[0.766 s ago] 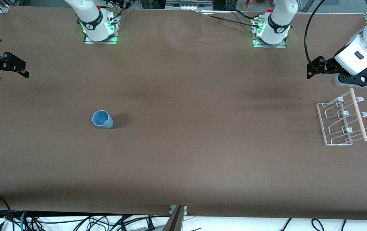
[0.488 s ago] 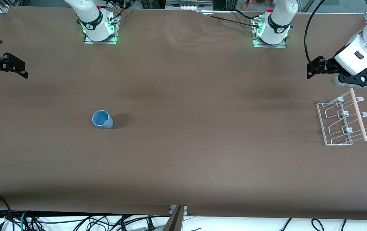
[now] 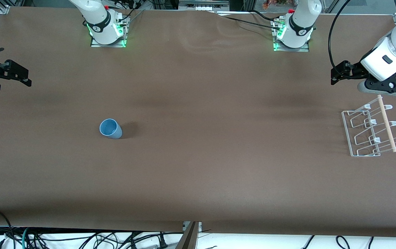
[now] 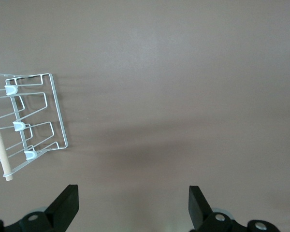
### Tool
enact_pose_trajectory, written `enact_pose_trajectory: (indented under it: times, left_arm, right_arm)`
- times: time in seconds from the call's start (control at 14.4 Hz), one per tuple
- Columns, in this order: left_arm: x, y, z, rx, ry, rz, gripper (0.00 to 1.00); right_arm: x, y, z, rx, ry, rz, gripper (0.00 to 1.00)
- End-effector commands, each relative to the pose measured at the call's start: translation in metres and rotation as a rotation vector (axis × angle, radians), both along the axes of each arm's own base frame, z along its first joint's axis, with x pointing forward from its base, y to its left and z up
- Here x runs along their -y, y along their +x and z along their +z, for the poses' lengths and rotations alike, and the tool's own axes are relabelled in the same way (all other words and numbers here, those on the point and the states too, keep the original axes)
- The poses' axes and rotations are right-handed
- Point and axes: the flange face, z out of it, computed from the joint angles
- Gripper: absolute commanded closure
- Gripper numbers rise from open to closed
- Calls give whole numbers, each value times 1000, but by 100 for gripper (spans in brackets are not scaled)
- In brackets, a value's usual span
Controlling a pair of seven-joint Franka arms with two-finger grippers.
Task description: Transfer cup to left arm and place on rack
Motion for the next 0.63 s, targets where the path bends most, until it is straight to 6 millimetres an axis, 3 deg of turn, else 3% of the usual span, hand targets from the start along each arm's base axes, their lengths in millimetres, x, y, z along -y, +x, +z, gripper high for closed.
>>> enact_pose_trajectory:
  times: [0.0, 0.56]
  left_arm:
    - [1, 3, 6, -3, -4, -20, 0]
    - [1, 3, 6, -6, -4, -20, 0]
  right_arm:
    - [-12, 3, 4, -12, -10, -10, 0]
    - [-22, 7, -7, -32, 6, 0, 0]
